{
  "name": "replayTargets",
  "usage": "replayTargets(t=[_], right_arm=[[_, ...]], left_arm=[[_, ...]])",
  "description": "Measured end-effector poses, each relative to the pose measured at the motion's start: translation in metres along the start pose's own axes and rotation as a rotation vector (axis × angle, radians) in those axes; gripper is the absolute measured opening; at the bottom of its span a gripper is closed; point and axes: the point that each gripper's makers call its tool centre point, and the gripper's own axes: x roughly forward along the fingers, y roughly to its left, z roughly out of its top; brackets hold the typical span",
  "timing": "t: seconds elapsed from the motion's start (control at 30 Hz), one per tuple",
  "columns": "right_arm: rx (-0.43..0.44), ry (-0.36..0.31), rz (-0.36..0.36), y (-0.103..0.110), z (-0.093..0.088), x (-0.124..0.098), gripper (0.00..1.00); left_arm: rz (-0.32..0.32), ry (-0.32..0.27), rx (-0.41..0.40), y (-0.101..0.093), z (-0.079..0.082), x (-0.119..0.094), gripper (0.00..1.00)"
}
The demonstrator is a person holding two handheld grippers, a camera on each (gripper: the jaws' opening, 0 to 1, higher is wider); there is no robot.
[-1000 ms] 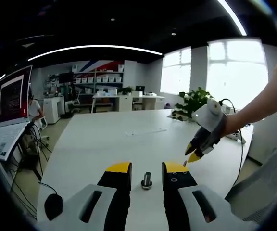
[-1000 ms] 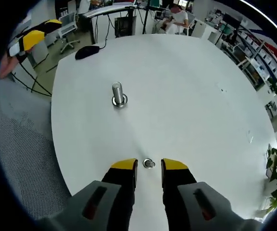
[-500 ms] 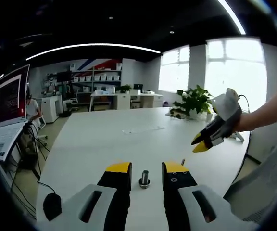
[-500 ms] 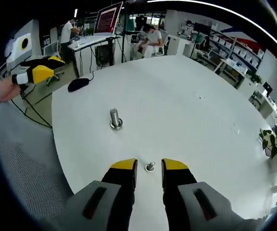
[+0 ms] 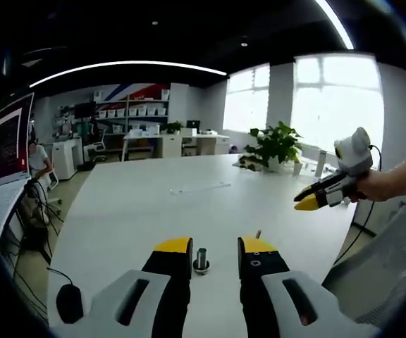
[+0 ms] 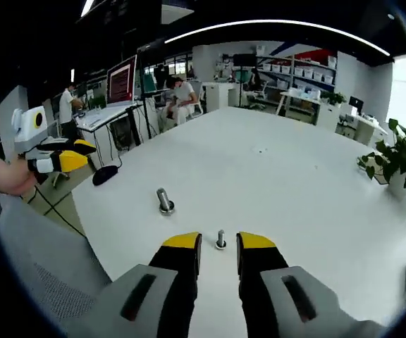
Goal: Place the washer onto the threaded stud by aligning its center hole with the stud, sliding it down to the base, and recovering from edge contact or off-axis alignment until the washer reaches the visible bottom stop.
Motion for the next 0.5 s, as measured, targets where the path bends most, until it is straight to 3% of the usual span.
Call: replayTargets(t=[0.07,0.3,0.5], right_arm=[[0.071,-0.03,-0.006,0.002,-0.001,-0.006,0.22],[0.135,-0.119,-0.059,-0.006,-0.003,-0.024,0.23],[0.162,-0.175,-0.097,-0.009,-0.008,-0.033,0.32]], left_arm=[[-0.002,-0.014,0.001,-0.001,0.003,-0.001,0.24],[0.038,-0.047,-0.001,0.01,0.012,-0.006,0.24],[0.063,-0.074,-0.009,0.016,0.017,-0.01,0.24]])
